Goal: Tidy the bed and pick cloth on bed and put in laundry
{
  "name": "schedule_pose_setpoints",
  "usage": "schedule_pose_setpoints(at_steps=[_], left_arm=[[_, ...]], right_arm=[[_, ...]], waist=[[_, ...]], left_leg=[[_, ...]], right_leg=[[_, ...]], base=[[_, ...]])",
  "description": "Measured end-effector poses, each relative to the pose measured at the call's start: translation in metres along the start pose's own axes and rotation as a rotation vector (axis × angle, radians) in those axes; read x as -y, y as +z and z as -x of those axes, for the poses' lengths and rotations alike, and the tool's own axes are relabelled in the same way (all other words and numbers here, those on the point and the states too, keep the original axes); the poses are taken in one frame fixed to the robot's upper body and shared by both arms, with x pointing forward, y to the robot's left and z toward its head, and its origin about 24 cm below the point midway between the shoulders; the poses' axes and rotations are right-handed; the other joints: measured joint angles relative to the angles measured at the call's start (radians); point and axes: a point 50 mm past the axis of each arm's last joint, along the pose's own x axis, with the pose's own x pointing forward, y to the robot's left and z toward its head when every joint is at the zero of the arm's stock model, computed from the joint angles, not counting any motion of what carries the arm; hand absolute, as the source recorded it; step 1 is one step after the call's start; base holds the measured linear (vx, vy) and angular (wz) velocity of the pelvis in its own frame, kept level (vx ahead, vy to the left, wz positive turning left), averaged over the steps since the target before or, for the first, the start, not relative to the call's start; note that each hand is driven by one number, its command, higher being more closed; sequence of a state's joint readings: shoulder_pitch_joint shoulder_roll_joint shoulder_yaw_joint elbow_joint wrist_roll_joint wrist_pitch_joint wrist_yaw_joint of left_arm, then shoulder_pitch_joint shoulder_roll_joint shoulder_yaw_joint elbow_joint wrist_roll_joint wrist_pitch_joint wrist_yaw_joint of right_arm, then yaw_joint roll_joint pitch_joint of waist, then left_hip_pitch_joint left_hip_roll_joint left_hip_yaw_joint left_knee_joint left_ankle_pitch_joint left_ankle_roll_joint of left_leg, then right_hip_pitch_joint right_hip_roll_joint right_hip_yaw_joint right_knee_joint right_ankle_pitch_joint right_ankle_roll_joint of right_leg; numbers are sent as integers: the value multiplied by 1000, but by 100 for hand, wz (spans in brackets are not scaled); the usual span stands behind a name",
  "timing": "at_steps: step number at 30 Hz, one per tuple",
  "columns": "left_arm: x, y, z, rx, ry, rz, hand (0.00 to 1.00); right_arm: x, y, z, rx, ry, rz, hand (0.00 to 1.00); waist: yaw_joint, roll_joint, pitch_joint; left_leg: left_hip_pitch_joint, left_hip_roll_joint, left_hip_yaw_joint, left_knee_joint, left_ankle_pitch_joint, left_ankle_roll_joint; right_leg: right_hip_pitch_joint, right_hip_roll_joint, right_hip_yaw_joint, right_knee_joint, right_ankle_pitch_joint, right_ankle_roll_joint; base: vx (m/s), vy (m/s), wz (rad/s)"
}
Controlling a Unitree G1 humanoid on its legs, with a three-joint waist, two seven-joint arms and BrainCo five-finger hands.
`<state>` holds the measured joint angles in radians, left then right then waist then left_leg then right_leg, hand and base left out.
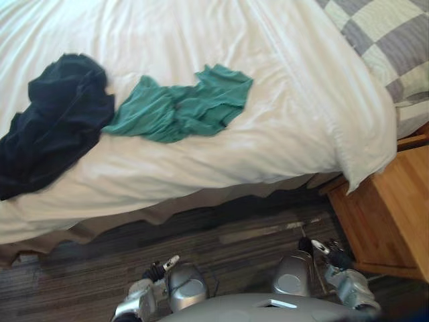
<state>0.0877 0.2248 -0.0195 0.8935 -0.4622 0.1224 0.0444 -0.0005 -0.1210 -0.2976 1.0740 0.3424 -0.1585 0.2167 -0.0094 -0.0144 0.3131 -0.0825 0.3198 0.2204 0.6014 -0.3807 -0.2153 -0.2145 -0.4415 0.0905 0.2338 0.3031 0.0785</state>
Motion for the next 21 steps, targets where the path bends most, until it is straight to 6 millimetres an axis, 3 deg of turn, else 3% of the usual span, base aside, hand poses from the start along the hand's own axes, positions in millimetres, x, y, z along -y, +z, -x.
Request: schedule_pose_setpoints(at_steps=[1, 2, 3, 5, 6, 7, 8, 9, 11, 13, 16, 18, 21], left_arm=[[1, 4, 0, 13, -7, 0, 0], [2, 7, 0, 22, -14, -9, 0], [5, 15, 0, 43, -43, -38, 0], [10, 20, -1, 54, -77, -80, 0], [13, 17, -1, 39, -98, -129, 0], [15, 15, -2, 32, -103, -142, 0], [19, 9, -2, 14, -107, -153, 0], [22, -2, -2, -21, -106, -154, 0], [27, -11, -2, -35, -109, -137, 0], [22, -18, 1, -16, -86, -126, 0], [23, -16, 1, 18, -89, -99, 0], [26, -11, 1, 67, -111, -61, 0], [24, -12, 2, 87, -114, -66, 0]], right_arm=[[-4, -4, 1, -6, 12, -5, 0], [-7, -9, 2, -12, 38, -8, 0], [-7, -11, 4, 1, 67, -8, 0], [-8, -8, 6, 44, 91, -2, 0], [-10, -4, 7, 80, 109, 0, 0], [-11, -2, 6, 91, 116, 1, 0], [-11, 1, 6, 105, 123, -2, 0], [-11, 2, 6, 111, 126, -1, 0], [-13, -9, 9, 76, 137, -1, 0], [-22, -24, 11, 15, 166, 9, 0], [-28, -22, 8, 7, 194, 39, 0], [-30, -13, 3, 8, 204, 130, 0], [-13, -11, 6, 8, 131, 162, 0]], waist=[[-1, -4, -2], [-6, -9, -10], [-8, -14, -27], [-9, -24, -35], [-28, -34, -43], [-32, -36, -44], [-31, -42, -50], [-31, -30, -56], [-29, -2, -76], [-19, 6, -95], [-3, 14, -104], [1, 32, -78], [-4, 40, -68]], left_leg=[[13, -11, 10, -25, 12, 21], [35, -34, 18, -102, 51, 51], [45, -68, 19, -211, 114, 78], [71, -130, 21, -357, 203, 113], [87, -194, 17, -472, 270, 148], [93, -219, 15, -499, 286, 158], [104, -251, 17, -520, 296, 170], [110, -283, 17, -520, 298, 174], [125, -296, 13, -527, 306, 186], [150, -297, 14, -533, 306, 186], [114, -298, 22, -502, 291, 185], [44, -258, 52, -376, 230, 145], [44, -256, 101, -338, 210, 115]], right_leg=[[3, 20, -25, 32, -52, 32], [19, 69, -88, 73, -147, 68], [27, 132, -150, 97, -227, 76], [34, 200, -186, 114, -308, 101], [53, 269, -198, 114, -373, 91], [68, 291, -207, 108, -406, 66], [108, 308, -233, 65, -448, 13], [155, 292, -256, -9, -457, -3], [208, 287, -261, -77, -434, 1], [240, 290, -260, -102, -424, 3], [195, 286, -241, -85, -429, 2], [152, 291, -215, -35, -448, 0], [134, 260, -210, 45, -473, -8]], base=[[-207, 755, -20], [-130, 586, 19], [-73, 537, 30], [17, 324, 37], [19, 286, 42], [23, 234, 35], [25, 120, 13], [16, 138, 16], [8, 124, 17], [-22, 30, -3], [-96, 30, -14], [-124, 7, -24], [-109, 28, -9]])
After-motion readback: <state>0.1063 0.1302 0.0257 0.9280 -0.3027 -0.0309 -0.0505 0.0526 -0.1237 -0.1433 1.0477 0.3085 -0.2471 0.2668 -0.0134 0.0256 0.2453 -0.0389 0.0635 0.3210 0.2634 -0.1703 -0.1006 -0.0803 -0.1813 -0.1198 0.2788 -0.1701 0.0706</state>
